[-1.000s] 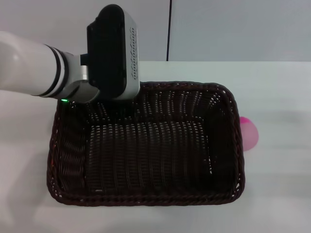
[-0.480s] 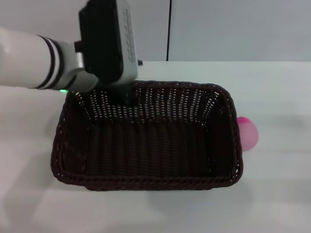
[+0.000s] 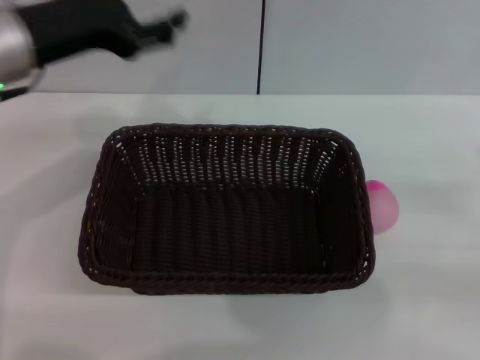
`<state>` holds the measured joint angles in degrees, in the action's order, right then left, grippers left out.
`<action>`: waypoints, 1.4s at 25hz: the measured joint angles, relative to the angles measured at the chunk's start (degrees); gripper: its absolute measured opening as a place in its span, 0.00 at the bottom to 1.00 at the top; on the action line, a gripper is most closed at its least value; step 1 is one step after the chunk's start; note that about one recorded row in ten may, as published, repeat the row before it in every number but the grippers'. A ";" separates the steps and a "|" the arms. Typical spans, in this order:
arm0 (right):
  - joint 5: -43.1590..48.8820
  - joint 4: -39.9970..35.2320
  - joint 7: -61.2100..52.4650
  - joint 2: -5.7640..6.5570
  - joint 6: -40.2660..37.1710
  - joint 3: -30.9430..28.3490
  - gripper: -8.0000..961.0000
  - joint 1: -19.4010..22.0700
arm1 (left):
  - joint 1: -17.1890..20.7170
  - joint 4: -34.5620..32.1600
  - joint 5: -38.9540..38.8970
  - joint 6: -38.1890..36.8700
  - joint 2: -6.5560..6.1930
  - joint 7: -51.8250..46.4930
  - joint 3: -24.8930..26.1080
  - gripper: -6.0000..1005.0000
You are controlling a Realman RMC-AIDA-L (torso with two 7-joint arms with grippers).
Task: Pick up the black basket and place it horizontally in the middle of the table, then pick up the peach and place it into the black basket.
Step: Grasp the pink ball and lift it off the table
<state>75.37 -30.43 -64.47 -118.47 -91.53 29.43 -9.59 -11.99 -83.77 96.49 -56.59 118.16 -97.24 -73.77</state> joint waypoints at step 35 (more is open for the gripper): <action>60.97 -18.55 -59.87 0.23 2.33 7.94 0.57 -23.28 | 5.26 39.14 -35.70 -19.69 -0.02 28.15 11.61 0.73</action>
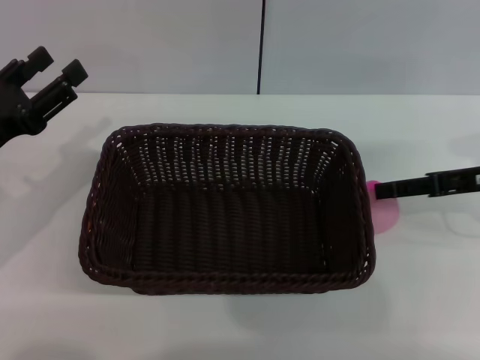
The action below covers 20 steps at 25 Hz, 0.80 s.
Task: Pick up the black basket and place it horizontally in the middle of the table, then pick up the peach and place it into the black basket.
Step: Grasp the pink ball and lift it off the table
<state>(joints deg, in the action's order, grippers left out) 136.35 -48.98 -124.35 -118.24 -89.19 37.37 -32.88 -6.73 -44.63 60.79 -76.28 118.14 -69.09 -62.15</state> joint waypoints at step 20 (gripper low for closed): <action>0.37 1.59 -1.70 -0.11 4.44 4.67 0.39 -0.15 | 0.03 0.08 0.14 -0.23 -0.11 -0.54 1.07 0.73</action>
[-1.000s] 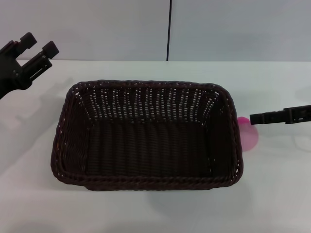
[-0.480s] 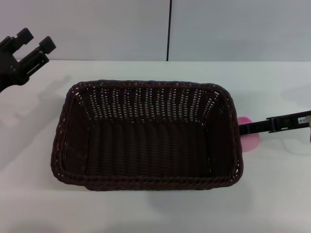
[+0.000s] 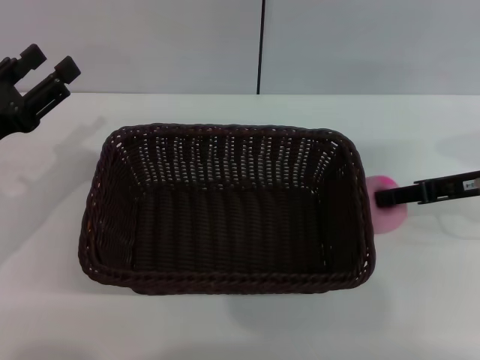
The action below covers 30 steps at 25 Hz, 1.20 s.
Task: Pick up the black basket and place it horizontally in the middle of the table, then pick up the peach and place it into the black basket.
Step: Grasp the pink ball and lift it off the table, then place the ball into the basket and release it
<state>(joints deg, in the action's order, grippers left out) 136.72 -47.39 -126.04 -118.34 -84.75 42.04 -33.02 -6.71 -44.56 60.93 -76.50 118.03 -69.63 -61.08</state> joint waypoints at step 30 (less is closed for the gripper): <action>-36.76 -11.29 7.92 -0.48 2.85 24.01 0.12 3.39 | -0.32 10.25 -1.70 -4.70 0.21 5.88 2.73 0.73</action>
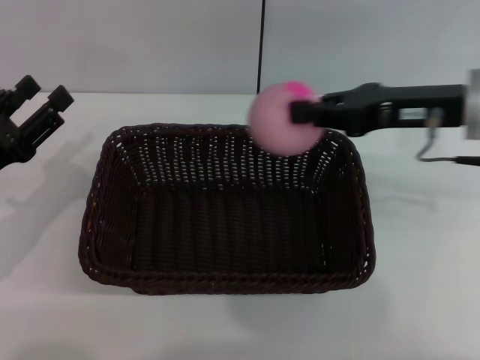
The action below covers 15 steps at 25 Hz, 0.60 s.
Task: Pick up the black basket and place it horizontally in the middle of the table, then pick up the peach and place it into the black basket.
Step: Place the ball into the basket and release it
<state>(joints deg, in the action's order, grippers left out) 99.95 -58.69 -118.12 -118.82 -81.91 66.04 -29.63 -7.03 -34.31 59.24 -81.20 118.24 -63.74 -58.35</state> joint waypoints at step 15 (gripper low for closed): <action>0.29 12.92 6.71 0.01 1.80 2.96 0.44 -7.27 | -0.19 6.70 -2.22 -2.38 0.02 7.37 4.03 0.73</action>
<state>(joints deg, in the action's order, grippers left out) 100.24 -45.76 -111.42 -118.82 -80.11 69.00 -36.91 -7.22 -27.61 57.02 -83.58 118.26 -56.38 -54.32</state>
